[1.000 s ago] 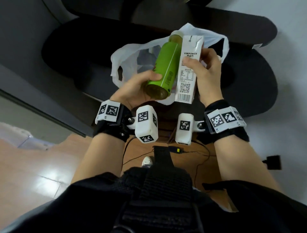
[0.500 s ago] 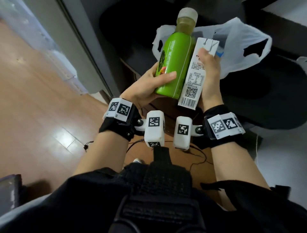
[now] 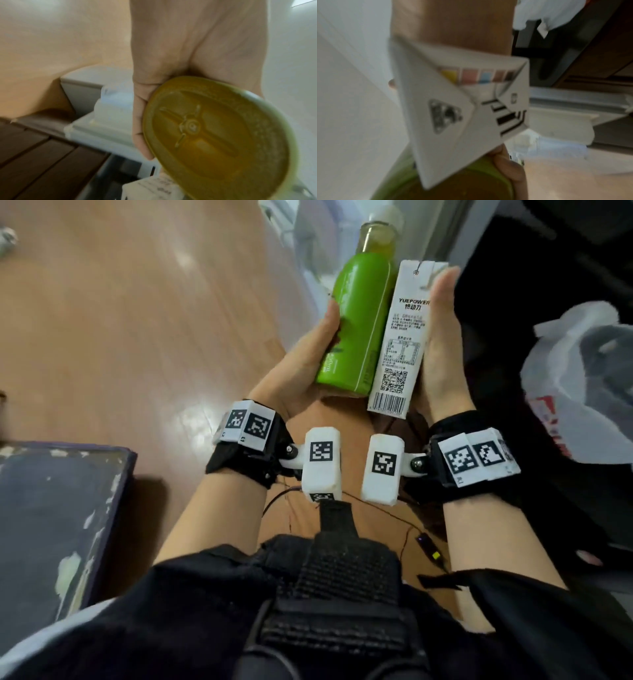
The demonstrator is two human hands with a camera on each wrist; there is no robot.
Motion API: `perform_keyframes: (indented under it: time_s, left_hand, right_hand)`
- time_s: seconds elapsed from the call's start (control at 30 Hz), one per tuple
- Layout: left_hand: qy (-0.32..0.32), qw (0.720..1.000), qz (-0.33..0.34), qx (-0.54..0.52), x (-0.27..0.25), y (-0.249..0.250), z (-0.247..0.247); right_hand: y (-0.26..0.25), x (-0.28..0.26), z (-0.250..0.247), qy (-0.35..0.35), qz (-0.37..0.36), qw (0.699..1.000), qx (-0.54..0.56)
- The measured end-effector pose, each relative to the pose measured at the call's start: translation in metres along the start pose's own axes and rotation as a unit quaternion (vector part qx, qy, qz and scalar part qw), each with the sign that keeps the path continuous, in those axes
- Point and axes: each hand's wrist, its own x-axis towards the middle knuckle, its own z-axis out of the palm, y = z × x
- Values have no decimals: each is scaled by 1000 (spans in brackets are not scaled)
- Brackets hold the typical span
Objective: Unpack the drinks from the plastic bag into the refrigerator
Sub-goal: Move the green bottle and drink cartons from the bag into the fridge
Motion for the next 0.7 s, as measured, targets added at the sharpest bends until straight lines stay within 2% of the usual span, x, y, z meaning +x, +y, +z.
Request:
perform_keyframes:
  time_s: [0.03, 0.1, 0.2, 0.3, 0.37, 0.5, 0.7]
  left_hand:
    - [29, 1000, 8, 5, -3, 3, -16]
    - [87, 996, 32, 10, -6, 8, -43]
    - [133, 990, 54, -9, -5, 12, -81]
    - [172, 982, 70, -38, 1, 19, -109]
    - [207, 974, 76, -45, 10, 25, -127]
    - [282, 955, 85, -31, 27, 42, -162]
    - [356, 929, 95, -36, 40, 62, -225]
  right_hand:
    - [10, 7, 11, -47, 9, 999, -20]
    - [24, 22, 36, -93, 28, 993, -61]
    - [38, 41, 66, -110, 66, 987, -95]
    - [51, 65, 91, -176, 76, 979, -66]
    - [58, 83, 108, -195, 85, 974, -72]
    - [73, 128, 137, -198, 89, 972, -91]
    - [107, 190, 185, -202, 113, 967, -102]
